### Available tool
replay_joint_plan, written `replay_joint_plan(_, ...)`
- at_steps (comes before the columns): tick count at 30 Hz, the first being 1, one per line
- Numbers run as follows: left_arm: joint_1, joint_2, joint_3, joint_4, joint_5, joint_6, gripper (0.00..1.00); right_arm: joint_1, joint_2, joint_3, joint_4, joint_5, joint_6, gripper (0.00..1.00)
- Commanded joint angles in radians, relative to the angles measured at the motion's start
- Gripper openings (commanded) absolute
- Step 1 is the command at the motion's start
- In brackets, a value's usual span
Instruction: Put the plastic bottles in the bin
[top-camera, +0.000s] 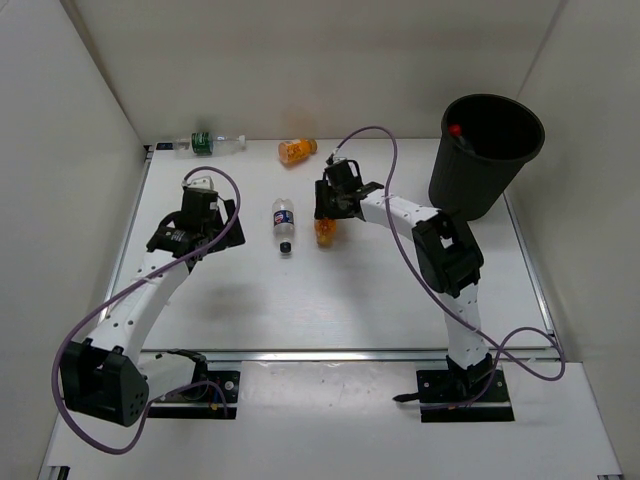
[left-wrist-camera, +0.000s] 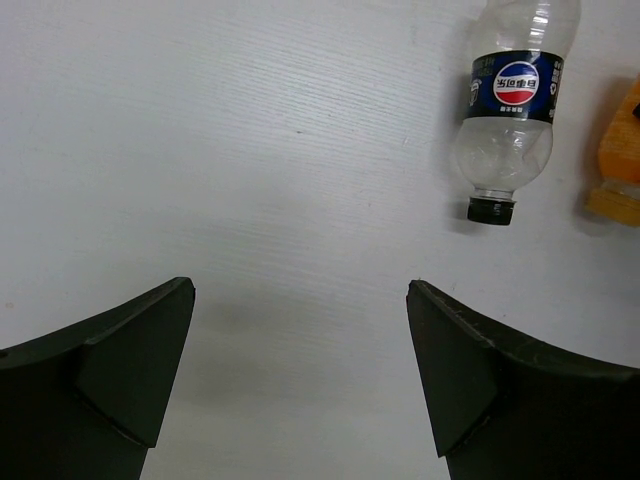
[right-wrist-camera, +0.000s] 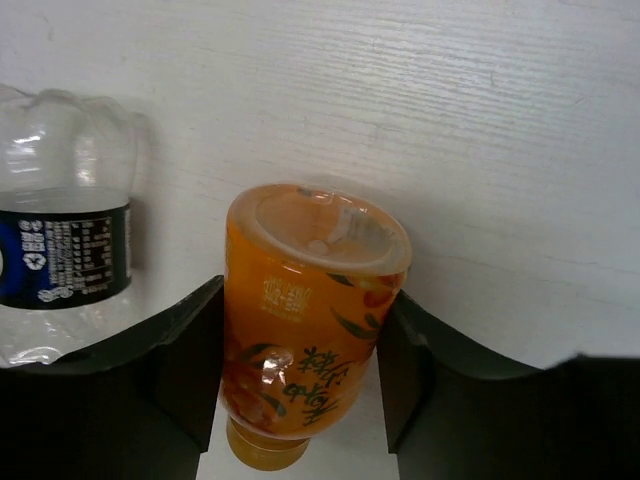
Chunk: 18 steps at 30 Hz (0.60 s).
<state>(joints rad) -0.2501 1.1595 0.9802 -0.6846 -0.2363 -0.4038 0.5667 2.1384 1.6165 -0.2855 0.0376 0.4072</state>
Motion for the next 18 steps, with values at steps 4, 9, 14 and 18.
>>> replay_joint_plan(4, 0.002, 0.025, 0.029, 0.052, 0.017, -0.007, 0.98, -0.024, -0.124, 0.075, 0.0, 0.027, -0.02, 0.28)
replay_joint_plan(9, -0.067, 0.147, 0.104, 0.123, 0.022, -0.004, 0.99, -0.1, -0.286, 0.196, -0.037, 0.05, -0.16, 0.21)
replay_joint_plan(14, -0.166, 0.402, 0.288, 0.158, -0.017, 0.046, 0.99, -0.224, -0.386, 0.348, -0.101, 0.212, -0.296, 0.18)
replay_joint_plan(18, -0.167, 0.555, 0.368, 0.215, 0.047, 0.03, 0.99, -0.402, -0.426, 0.405, -0.109, 0.268, -0.34, 0.19)
